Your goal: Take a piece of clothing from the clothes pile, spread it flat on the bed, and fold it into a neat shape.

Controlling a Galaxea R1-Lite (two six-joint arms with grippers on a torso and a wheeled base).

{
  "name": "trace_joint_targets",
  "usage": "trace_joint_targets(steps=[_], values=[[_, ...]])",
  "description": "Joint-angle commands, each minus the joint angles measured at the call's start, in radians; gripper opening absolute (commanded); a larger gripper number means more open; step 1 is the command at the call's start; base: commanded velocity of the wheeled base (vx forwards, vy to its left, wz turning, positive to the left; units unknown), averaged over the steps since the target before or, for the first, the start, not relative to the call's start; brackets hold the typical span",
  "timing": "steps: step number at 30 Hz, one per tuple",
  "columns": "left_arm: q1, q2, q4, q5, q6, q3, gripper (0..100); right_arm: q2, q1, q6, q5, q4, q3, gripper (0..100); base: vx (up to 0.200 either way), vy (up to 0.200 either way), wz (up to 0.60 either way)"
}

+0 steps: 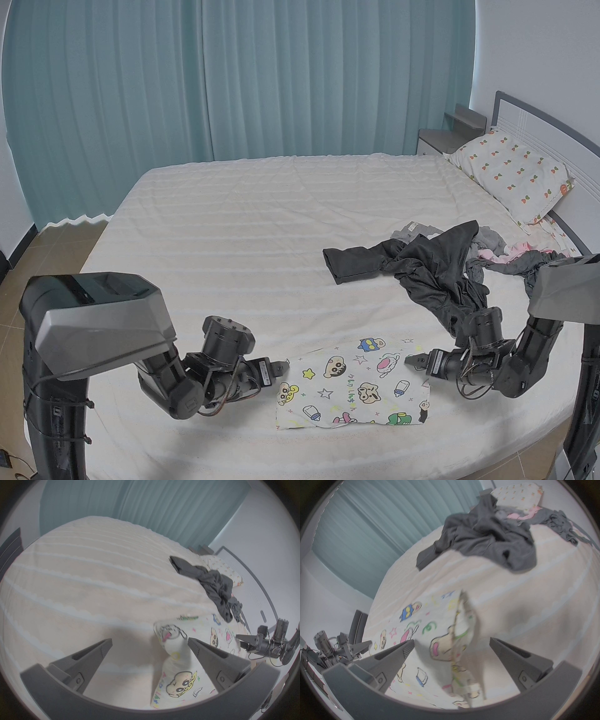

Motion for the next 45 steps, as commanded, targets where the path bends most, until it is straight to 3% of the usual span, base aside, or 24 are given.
trace_joint_targets(steps=[1, 3, 7, 9, 11, 19, 23, 25, 31, 33, 34, 37, 41, 43, 45], values=[[0.134, -0.342, -0.127, 0.006, 0.002, 0.182, 100, -0.415, -0.107, -0.035, -0.035, -0.070, 0.158, 100, 0.000, 0.000, 0.00], [0.149, -0.479, -0.141, 0.028, 0.026, 0.231, 100, -0.590, -0.102, -0.085, -0.072, -0.066, 0.207, 100, 0.000, 0.000, 0.00], [0.149, -0.758, -0.144, 0.234, 0.157, 0.326, 100, -0.947, -0.095, -0.263, -0.110, 0.019, 0.315, 100, 0.000, 0.000, 0.00], [0.144, -0.845, -0.140, 0.284, 0.198, 0.358, 100, -1.067, -0.099, -0.311, -0.110, 0.080, 0.333, 100, 0.000, 0.000, 0.00], [0.124, -1.025, -0.114, 0.327, 0.258, 0.419, 100, -1.282, -0.106, -0.351, -0.111, 0.263, 0.338, 100, 0.000, 0.000, 0.00], [0.123, -1.497, 0.390, 0.504, 0.372, 0.413, 100, -1.825, -0.155, -0.415, -0.108, 0.864, 0.284, 100, 0.000, 0.000, 0.00], [0.183, -1.634, 0.531, 0.520, 0.379, 0.379, 100, -1.987, -0.156, -0.487, -0.108, 1.007, 0.273, 100, 0.000, 0.000, 0.00], [0.285, -1.701, 0.624, 0.523, 0.379, 0.369, 100, -2.085, -0.156, -0.543, -0.110, 1.077, 0.276, 100, 0.000, 0.000, 0.00], [0.443, -1.870, 0.779, 0.522, 0.385, 0.378, 100, -2.174, -0.225, -0.579, -0.116, 1.108, 0.299, 100, 0.000, 0.000, 0.00], [0.463, -1.907, 0.810, 0.519, 0.404, 0.381, 100, -2.197, -0.231, -0.585, -0.116, 1.120, 0.318, 100, 0.000, 0.000, 0.00], [0.499, -1.988, 0.868, 0.519, 0.456, 0.390, 100, -2.199, -0.236, -0.609, -0.139, 1.116, 0.365, 100, 0.000, 0.000, 0.00], [0.526, -2.109, 0.902, 0.516, 0.511, 0.418, 100, -2.199, -0.236, -0.601, -0.183, 1.089, 0.415, 100, 0.000, 0.000, 0.00], [0.522, -2.251, 0.902, 0.502, 0.609, 0.514, 100, -2.199, -0.236, -0.550, -0.128, 1.043, 0.430, 100, 0.000, 0.000, 0.00], [0.514, -2.283, 0.885, 0.461, 0.632, 0.576, 100, -2.199, -0.236, -0.552, -0.113, 1.042, 0.430, 100, 0.000, 0.000, 0.00], [0.513, -2.283, 0.807, 0.352, 0.623, 0.649, 100, -2.199, -0.236, -0.561, -0.104, 1.042, 0.430, 100, 0.000, 0.000, 0.00]])
